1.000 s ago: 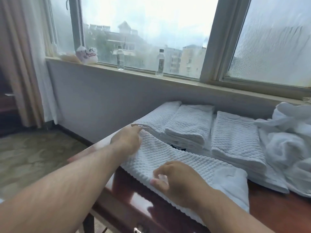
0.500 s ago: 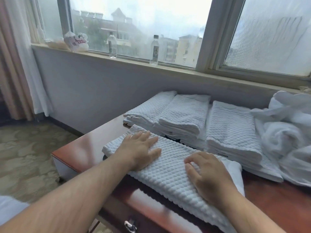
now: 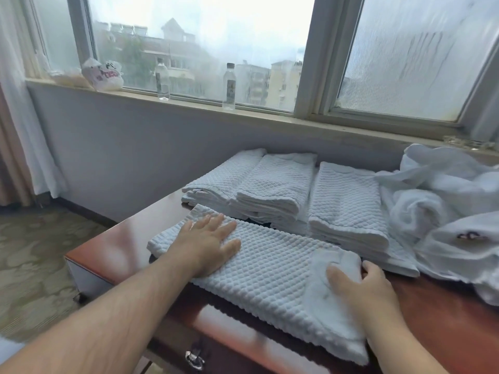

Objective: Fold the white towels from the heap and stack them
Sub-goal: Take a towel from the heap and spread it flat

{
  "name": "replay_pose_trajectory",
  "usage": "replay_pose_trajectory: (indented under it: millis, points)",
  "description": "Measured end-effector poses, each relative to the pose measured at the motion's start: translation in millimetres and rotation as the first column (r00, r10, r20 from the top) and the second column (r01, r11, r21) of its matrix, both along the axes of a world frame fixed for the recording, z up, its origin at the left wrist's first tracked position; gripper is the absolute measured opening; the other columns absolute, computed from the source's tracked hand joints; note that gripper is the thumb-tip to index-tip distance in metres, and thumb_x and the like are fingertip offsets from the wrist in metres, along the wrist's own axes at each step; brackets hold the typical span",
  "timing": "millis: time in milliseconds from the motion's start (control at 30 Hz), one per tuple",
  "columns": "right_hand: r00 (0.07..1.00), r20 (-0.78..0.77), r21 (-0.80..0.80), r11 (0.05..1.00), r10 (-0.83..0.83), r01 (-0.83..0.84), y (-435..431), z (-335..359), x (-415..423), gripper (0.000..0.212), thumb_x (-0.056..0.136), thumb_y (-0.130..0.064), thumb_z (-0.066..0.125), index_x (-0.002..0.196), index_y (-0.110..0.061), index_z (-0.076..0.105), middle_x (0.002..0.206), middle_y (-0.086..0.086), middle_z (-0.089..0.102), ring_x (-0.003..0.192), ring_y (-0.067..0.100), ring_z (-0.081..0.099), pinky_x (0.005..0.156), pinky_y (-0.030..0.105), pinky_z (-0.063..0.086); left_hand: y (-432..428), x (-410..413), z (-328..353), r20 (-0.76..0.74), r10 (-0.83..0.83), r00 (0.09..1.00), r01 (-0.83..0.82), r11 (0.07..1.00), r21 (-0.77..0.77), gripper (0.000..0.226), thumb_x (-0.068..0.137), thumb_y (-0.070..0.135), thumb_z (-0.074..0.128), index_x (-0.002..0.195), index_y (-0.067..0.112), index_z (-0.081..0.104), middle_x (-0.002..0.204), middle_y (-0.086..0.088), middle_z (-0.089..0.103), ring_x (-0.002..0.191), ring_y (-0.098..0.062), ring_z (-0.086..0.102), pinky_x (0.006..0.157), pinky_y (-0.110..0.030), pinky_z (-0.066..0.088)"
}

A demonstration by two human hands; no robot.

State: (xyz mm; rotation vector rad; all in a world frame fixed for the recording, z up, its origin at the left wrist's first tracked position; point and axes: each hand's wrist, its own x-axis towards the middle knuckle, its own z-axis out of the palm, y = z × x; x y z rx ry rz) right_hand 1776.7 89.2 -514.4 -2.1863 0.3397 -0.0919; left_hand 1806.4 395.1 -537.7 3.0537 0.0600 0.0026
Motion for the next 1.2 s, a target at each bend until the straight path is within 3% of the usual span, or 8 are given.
replay_pose_trajectory:
  millis: [167, 300, 467, 633, 833, 933, 1067, 1200]
  points:
    - [0.965, -0.14, 0.736, 0.675, 0.223, -0.049, -34, 10, -20, 0.06, 0.084, -0.033, 0.077, 0.133, -0.002, 0.061, 0.122, 0.018, 0.07, 0.107, 0.032, 0.07, 0.09, 0.046, 0.056, -2, -3, 0, -0.001, 0.0, 1.0, 0.0, 1.0, -0.006, 0.068, 0.094, 0.074, 0.011, 0.157, 0.048, 0.0, 0.168, 0.011, -0.006, 0.154, -0.013, -0.008, 0.124, -0.05, -0.002]
    - [0.765, 0.016, 0.861, 0.38, 0.643, -0.337, -34, 10, -46, 0.07, 0.076, -0.042, 0.085, 0.136, -0.013, 0.064, 0.136, 0.014, 0.065, 0.126, 0.03, 0.062, 0.107, 0.047, 0.05, -8, -10, 0, -0.005, 0.001, 1.0, -0.001, 1.0, -0.008, 0.07, 0.093, 0.076, 0.008, 0.157, 0.048, -0.002, 0.168, 0.011, -0.008, 0.154, -0.014, -0.01, 0.124, -0.049, -0.004]
    - [0.756, 0.303, 0.851, 0.192, 0.58, -0.488, 8, -14, -81, 0.112, 0.042, -0.066, 0.094, 0.142, -0.042, 0.05, 0.146, 0.001, 0.058, 0.13, 0.021, 0.059, 0.107, 0.045, 0.042, -27, -30, 1, 0.011, 0.074, 0.997, -0.073, 0.996, -0.048, 0.073, 0.093, 0.074, 0.01, 0.158, 0.043, 0.0, 0.169, 0.008, -0.006, 0.155, -0.015, -0.009, 0.124, -0.051, -0.004]
    - [0.912, 0.37, 0.785, 0.465, 0.177, -0.409, 49, -19, -92, 0.082, 0.052, -0.057, 0.096, 0.123, -0.028, 0.068, 0.127, -0.003, 0.071, 0.123, 0.014, 0.064, 0.111, 0.045, 0.042, -60, -57, 1, -0.01, 0.179, 0.984, -0.178, 0.975, -0.133, 0.076, 0.09, 0.074, 0.008, 0.158, 0.041, -0.003, 0.168, 0.003, -0.01, 0.154, -0.023, -0.012, 0.12, -0.059, -0.011]
    - [0.953, 0.294, 0.548, 0.83, -0.077, -0.102, 61, -19, -69, 0.053, 0.08, -0.02, 0.081, 0.125, -0.025, 0.054, 0.093, -0.015, 0.07, 0.079, -0.013, 0.063, 0.072, 0.014, 0.046, -81, -84, 22, -0.225, 0.153, 0.962, -0.223, 0.916, -0.334, 0.067, 0.095, 0.074, 0.006, 0.156, 0.049, -0.004, 0.166, 0.001, -0.023, 0.15, -0.028, -0.028, 0.114, -0.06, -0.019]
    - [0.929, 0.337, 0.579, 0.812, -0.153, -0.076, 60, -20, -69, 0.039, 0.083, -0.004, 0.07, 0.115, -0.023, 0.059, 0.097, -0.007, 0.073, 0.09, 0.004, 0.069, 0.082, 0.024, 0.05, -81, -97, 33, -0.292, 0.115, 0.949, -0.195, 0.945, -0.262, 0.064, 0.1, 0.065, 0.015, 0.157, 0.045, -0.004, 0.166, -0.004, -0.019, 0.152, -0.035, -0.02, 0.119, -0.063, -0.008]
    - [0.925, 0.372, 0.72, 0.654, -0.081, -0.233, 48, -14, -71, 0.049, 0.085, 0.006, 0.063, 0.118, -0.03, 0.061, 0.11, -0.006, 0.074, 0.106, 0.013, 0.07, 0.094, 0.037, 0.053, -76, -97, 53, -0.107, 0.102, 0.989, -0.106, 0.994, -0.035, 0.061, 0.1, 0.054, 0.037, 0.156, 0.035, 0.022, 0.158, -0.01, 0.033, 0.143, -0.036, 0.031, 0.113, -0.057, 0.033]
    - [0.919, 0.393, 0.812, 0.475, -0.019, -0.338, 28, 7, -63, 0.046, 0.079, -0.001, 0.068, 0.113, -0.033, 0.067, 0.113, 0.003, 0.075, 0.106, 0.022, 0.072, 0.086, 0.041, 0.059, -66, -84, 51, 0.043, 0.052, 0.998, -0.043, 0.98, -0.192, 0.088, 0.088, 0.072, 0.052, 0.158, 0.027, 0.021, 0.161, -0.002, 0.031, 0.146, -0.024, 0.03, 0.117, -0.049, 0.029]
